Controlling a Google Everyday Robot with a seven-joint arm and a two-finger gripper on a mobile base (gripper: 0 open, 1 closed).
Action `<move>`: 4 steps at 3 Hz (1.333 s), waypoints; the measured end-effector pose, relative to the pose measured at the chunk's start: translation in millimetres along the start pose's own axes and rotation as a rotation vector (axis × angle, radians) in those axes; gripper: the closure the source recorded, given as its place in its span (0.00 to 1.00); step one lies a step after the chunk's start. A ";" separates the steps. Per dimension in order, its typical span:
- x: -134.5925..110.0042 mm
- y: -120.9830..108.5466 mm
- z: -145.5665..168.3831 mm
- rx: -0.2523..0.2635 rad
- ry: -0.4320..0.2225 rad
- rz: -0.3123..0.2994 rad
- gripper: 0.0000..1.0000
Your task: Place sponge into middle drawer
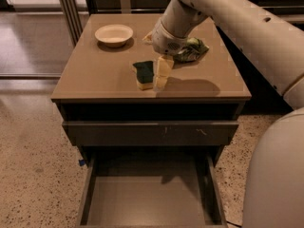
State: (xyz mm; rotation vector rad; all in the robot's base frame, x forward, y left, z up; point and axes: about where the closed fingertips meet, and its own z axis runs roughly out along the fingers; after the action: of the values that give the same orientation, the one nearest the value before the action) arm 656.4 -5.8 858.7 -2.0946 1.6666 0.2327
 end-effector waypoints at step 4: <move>-2.8 4.3 27.5 -0.075 -0.015 -0.017 0.00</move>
Offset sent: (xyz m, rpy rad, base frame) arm 0.0003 0.0160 -0.0179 -0.0402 0.0656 0.0686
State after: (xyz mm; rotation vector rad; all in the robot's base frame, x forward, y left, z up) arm 655.6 8.2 834.5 -2.1551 1.6546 0.3089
